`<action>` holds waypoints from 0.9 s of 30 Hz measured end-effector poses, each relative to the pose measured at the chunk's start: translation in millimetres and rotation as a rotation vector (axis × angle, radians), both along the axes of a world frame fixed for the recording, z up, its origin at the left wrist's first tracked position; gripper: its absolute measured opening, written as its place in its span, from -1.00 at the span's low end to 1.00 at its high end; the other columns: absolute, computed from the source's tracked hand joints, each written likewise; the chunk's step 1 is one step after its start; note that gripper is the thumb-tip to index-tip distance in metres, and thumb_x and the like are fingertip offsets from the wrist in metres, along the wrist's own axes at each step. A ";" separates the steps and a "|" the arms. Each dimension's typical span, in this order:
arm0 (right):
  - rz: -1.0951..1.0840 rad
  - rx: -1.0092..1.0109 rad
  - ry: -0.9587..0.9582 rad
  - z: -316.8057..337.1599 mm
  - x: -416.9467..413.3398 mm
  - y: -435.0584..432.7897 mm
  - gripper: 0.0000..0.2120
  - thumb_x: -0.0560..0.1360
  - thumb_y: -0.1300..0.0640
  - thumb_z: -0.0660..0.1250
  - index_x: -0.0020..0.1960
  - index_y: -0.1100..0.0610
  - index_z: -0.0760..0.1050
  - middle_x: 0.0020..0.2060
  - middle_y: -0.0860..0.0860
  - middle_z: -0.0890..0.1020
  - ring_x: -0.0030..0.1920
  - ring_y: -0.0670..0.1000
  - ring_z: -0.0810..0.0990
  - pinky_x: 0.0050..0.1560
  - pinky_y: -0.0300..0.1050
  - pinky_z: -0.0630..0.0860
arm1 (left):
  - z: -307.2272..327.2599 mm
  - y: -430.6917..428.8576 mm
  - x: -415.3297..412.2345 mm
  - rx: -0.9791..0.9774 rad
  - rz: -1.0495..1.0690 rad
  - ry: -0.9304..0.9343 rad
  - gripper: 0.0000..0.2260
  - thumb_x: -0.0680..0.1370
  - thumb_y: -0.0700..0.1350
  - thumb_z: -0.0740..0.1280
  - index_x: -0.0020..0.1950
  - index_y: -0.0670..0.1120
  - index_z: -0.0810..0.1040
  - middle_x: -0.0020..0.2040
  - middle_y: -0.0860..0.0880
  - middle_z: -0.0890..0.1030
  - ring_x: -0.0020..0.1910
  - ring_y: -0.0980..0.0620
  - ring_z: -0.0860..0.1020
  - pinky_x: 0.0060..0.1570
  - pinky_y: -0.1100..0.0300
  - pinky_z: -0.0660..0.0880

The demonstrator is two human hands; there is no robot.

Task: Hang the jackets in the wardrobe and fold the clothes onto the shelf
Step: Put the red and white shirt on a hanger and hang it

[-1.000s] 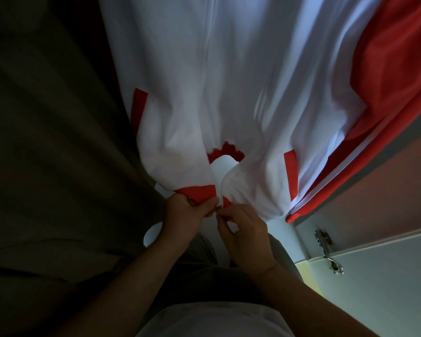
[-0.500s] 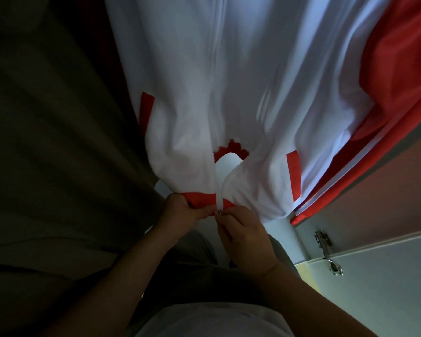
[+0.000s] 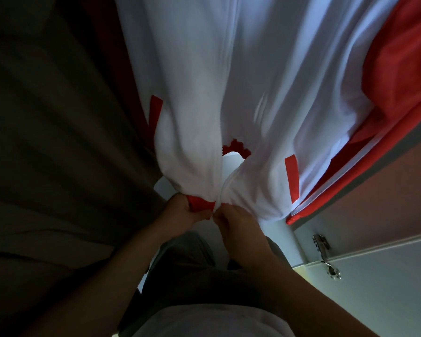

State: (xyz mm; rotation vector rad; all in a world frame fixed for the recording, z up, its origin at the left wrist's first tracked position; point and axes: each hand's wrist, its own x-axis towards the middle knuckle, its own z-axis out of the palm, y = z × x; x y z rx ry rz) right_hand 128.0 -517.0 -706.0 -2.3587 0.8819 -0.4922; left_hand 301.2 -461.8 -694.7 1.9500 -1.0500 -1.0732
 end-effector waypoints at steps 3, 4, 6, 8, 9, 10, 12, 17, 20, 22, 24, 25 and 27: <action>-0.136 0.312 0.018 3.9 8.9 -4.9 -0.78 0.61 0.13 0.30 -0.13 -0.08 0.34 -0.31 -0.12 0.51 -0.30 -0.15 0.50 -0.24 -0.37 0.40 | -10.7 -5.3 2.6 -0.013 0.013 -0.046 -0.85 0.51 -0.07 0.47 0.02 -0.11 0.71 -0.10 -0.02 0.73 -0.08 0.06 0.68 0.00 0.19 0.58; -0.193 0.422 0.019 5.8 12.5 -6.7 -0.79 0.61 0.12 0.32 -0.13 -0.06 0.33 -0.30 -0.08 0.54 -0.31 -0.11 0.53 -0.27 -0.31 0.43 | -13.0 -7.3 2.8 -0.014 0.018 -0.066 -0.87 0.51 -0.07 0.47 -0.02 -0.11 0.71 -0.13 -0.01 0.73 -0.11 0.05 0.69 0.00 0.14 0.60; -0.327 0.727 -0.054 11.5 20.2 -12.4 -0.85 0.57 0.18 0.37 -0.10 0.08 0.41 -0.33 0.05 0.59 -0.38 -0.01 0.54 -0.33 -0.17 0.48 | -20.2 -8.1 0.4 -0.032 0.066 -0.051 -0.96 0.48 -0.12 0.51 -0.10 -0.05 0.70 -0.20 0.04 0.72 -0.17 0.07 0.69 0.00 0.06 0.62; -0.447 1.116 -0.214 20.0 25.5 -19.4 -0.95 0.53 0.32 0.34 -0.05 0.25 0.47 -0.36 0.13 0.55 -0.42 0.01 0.49 -0.36 -0.10 0.46 | -27.4 -7.2 -2.2 -0.054 0.159 -0.019 -0.89 0.43 -0.17 0.55 -0.16 -0.01 0.66 -0.24 0.07 0.71 -0.18 0.04 0.69 -0.01 0.01 0.62; -0.497 1.311 -0.309 24.3 28.0 -22.1 -0.95 0.53 0.38 0.29 -0.05 0.27 0.47 -0.37 0.14 0.52 -0.42 0.01 0.46 -0.35 -0.10 0.44 | -30.6 -7.0 -3.1 -0.061 0.179 -0.023 -0.90 0.43 -0.16 0.56 -0.13 -0.04 0.67 -0.22 0.06 0.71 -0.16 0.03 0.69 0.00 0.04 0.62; -0.548 1.480 -0.396 28.7 30.5 -23.8 -0.91 0.53 0.41 0.23 -0.06 0.27 0.47 -0.38 0.13 0.49 -0.42 0.00 0.43 -0.36 -0.13 0.41 | -33.8 -8.0 -3.1 -0.065 0.182 -0.038 -0.88 0.43 -0.13 0.56 -0.08 -0.07 0.69 -0.18 0.05 0.72 -0.12 0.04 0.69 0.00 0.09 0.62; -0.605 1.668 -0.522 37.8 34.3 -25.5 -0.84 0.54 0.43 0.17 -0.09 0.24 0.45 -0.40 0.10 0.47 -0.42 -0.04 0.40 -0.38 -0.18 0.39 | -34.0 -12.0 -3.8 -0.088 0.204 -0.029 -0.86 0.43 -0.10 0.56 -0.05 -0.05 0.70 -0.17 0.12 0.71 -0.12 0.16 0.68 -0.04 0.25 0.60; -0.470 1.419 -0.573 68.4 35.1 -44.9 -0.89 0.52 0.42 0.20 -0.09 0.26 0.45 -0.38 0.09 0.49 -0.44 -0.05 0.44 -0.43 -0.19 0.43 | -35.0 -11.9 2.8 -0.087 0.206 -0.054 -0.94 0.47 -0.05 0.52 -0.14 0.05 0.66 -0.22 0.14 0.69 -0.16 0.20 0.65 -0.02 0.19 0.59; -0.366 1.187 -0.365 73.4 20.8 -55.9 -0.88 0.55 0.35 0.30 0.09 0.30 0.49 -0.34 0.10 0.55 -0.41 -0.02 0.53 -0.39 -0.17 0.51 | -39.7 -5.6 4.4 -0.055 0.245 -0.021 -0.75 0.48 0.00 0.51 -0.12 -0.18 0.62 -0.20 -0.12 0.68 -0.17 -0.12 0.67 -0.05 -0.05 0.60; -0.327 1.187 -0.279 68.5 16.3 -52.0 -0.91 0.57 0.28 0.33 0.05 0.29 0.49 -0.33 0.11 0.58 -0.40 -0.02 0.58 -0.34 -0.16 0.55 | -35.1 -5.6 4.1 -0.007 0.207 -0.027 -0.82 0.48 0.00 0.50 -0.15 -0.06 0.58 -0.24 0.04 0.64 -0.19 0.02 0.63 -0.10 0.16 0.56; -0.339 1.207 -0.266 60.8 15.4 -46.3 -0.89 0.57 0.23 0.37 0.00 0.29 0.54 -0.28 0.13 0.67 -0.31 0.01 0.67 -0.25 -0.14 0.60 | -28.2 -9.8 7.7 -0.044 0.231 -0.041 -0.79 0.45 0.04 0.54 -0.09 -0.04 0.61 -0.17 0.11 0.66 -0.15 0.13 0.64 -0.13 0.31 0.55; -0.362 1.225 -0.288 57.5 15.3 -44.7 -0.88 0.56 0.22 0.38 0.02 0.28 0.58 -0.24 0.13 0.71 -0.23 0.05 0.71 -0.21 -0.12 0.63 | -22.3 -11.9 9.0 -0.020 0.248 -0.089 -0.73 0.44 0.10 0.53 -0.08 -0.06 0.61 -0.16 0.08 0.67 -0.17 0.15 0.64 -0.17 0.30 0.55; -0.418 1.293 -0.344 53.1 14.7 -44.2 -0.86 0.54 0.23 0.41 0.06 0.27 0.60 -0.13 0.16 0.73 -0.08 0.11 0.73 -0.16 -0.10 0.65 | -12.2 -14.0 11.2 0.110 0.235 -0.302 -0.63 0.47 0.24 0.44 -0.20 -0.06 0.54 -0.24 0.04 0.62 -0.29 0.17 0.56 -0.32 0.30 0.45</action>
